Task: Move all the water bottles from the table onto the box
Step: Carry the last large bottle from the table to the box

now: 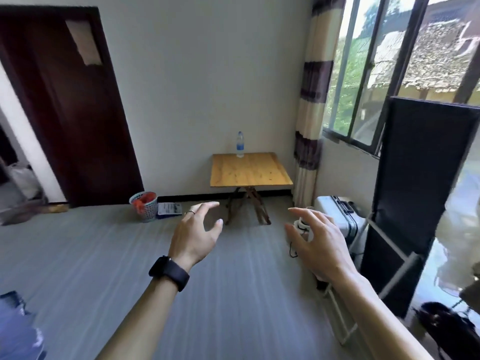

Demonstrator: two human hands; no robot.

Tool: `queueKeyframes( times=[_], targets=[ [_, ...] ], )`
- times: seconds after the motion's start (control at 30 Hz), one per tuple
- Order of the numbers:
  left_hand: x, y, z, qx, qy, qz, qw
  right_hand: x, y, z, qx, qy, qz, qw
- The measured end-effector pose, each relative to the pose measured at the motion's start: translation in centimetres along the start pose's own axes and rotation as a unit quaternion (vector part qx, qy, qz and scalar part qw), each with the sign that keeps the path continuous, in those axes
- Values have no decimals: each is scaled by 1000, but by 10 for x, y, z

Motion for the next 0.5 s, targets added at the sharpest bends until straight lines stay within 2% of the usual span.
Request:
queueKeyframes(
  times=[0.2,0.37,0.5],
  targets=[
    [101,-12,-82,-1,17,20,1000,97,-78,6,23,-13,-15,1000],
    [166,-37,-140,5,28,-3,1000,183,-134,2,41,0,-14,999],
    [228,-50,-197,22,38,10,999,259,-191,-2,55,15,-9,998]
  ],
)
Point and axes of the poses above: each hand's wrist, its own x-axis towards the middle knuckle, its own y-axis out of the back of the hand, z = x × y, the point moved 6 cm from there along x, towards the middle knuckle, and after that the axes turned 8 degrees about -y, right-handed, at the moved point
